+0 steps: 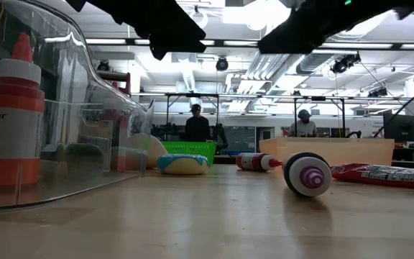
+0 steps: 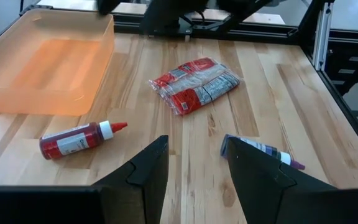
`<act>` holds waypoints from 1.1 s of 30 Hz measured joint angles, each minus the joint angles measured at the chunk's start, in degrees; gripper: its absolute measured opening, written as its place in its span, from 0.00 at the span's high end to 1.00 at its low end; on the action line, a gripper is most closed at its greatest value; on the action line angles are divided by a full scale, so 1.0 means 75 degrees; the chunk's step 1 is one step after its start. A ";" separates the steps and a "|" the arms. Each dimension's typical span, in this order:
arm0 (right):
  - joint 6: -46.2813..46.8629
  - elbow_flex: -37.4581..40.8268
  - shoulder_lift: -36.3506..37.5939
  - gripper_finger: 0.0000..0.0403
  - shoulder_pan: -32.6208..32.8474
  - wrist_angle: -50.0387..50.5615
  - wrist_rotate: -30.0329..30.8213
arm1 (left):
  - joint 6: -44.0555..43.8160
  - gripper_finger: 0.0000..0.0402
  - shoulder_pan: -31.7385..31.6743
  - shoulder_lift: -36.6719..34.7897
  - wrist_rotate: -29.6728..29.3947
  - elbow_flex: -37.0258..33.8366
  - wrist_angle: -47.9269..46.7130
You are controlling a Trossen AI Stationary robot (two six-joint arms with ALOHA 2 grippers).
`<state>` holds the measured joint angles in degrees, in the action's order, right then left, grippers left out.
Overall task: Pick & Place Food Item
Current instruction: Put the red food coloring bottle into the transparent bin
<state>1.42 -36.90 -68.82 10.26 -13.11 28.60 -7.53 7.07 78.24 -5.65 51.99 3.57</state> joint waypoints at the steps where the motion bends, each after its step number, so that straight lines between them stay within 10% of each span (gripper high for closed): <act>1: 0.0030 -0.0109 -0.0254 0.62 -0.0101 -0.0001 0.0003 | 0.0000 0.61 0.0000 0.0000 0.0000 0.0000 0.0000; 25: 0.3667 -0.0277 -0.2639 0.62 -0.0752 0.1155 0.0575 | 0.0003 0.61 0.0038 0.0000 0.0006 0.0000 -0.0017; 33: 0.4799 -0.0277 -0.2633 0.62 -0.1534 0.1780 -0.1028 | 0.0003 0.61 0.0038 0.0000 0.0006 0.0000 -0.0017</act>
<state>37.42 -38.98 -88.58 -1.24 0.24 20.89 -7.51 7.35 78.24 -5.61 51.99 3.44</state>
